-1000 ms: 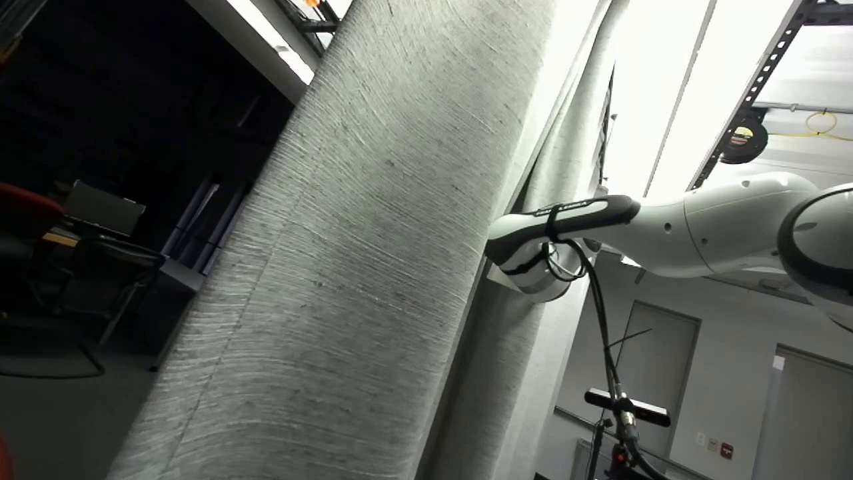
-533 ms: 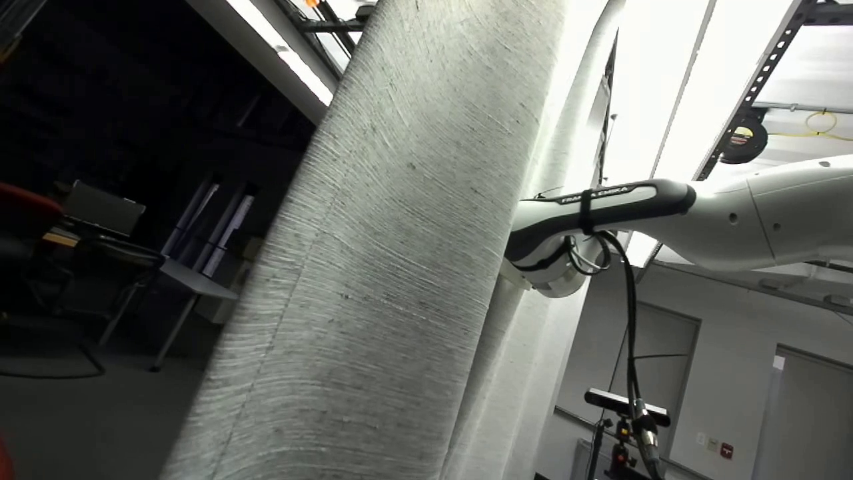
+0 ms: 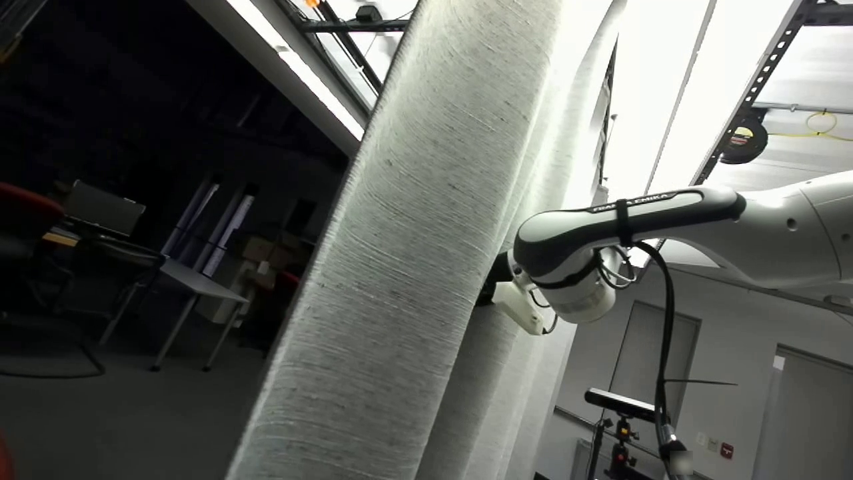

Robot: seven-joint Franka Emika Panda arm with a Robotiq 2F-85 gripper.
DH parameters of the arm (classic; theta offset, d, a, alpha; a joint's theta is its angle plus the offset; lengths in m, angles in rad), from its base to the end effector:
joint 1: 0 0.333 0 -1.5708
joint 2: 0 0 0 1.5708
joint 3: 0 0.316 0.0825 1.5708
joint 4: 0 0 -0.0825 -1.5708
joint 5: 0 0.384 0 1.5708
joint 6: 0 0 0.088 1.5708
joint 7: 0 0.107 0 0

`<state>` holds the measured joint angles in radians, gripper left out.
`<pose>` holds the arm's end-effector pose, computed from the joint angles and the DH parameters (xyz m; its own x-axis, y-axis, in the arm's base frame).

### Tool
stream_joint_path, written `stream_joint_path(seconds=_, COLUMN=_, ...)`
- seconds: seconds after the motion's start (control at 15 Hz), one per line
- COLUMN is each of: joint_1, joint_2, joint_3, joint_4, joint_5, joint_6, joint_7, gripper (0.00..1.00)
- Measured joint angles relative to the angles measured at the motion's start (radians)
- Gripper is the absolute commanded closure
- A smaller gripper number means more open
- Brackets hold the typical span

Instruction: Slide the curtain to the right

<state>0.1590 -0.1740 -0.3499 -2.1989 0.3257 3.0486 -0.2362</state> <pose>0.5291 -0.1394 0.5725 0.4905 -0.2329 0.8398 -0.2035 -0.9676 -0.1494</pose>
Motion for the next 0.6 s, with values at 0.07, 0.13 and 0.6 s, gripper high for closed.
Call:
stream_joint_path(seconds=0.07, joint_1=0.006, joint_2=-0.019, joint_3=-0.032, joint_4=-0.012, joint_5=0.017, joint_6=-0.075, joint_7=-0.039, gripper=0.05)
stream_joint_path(seconds=0.13, joint_1=0.004, joint_2=-0.036, joint_3=-0.065, joint_4=-0.019, joint_5=0.02, joint_6=-0.158, joint_7=-0.071, gripper=0.01)
stream_joint_path(seconds=0.6, joint_1=-0.094, joint_2=-0.107, joint_3=-0.114, joint_4=-0.011, joint_5=-0.043, joint_6=-0.64, joint_7=-0.162, gripper=0.0)
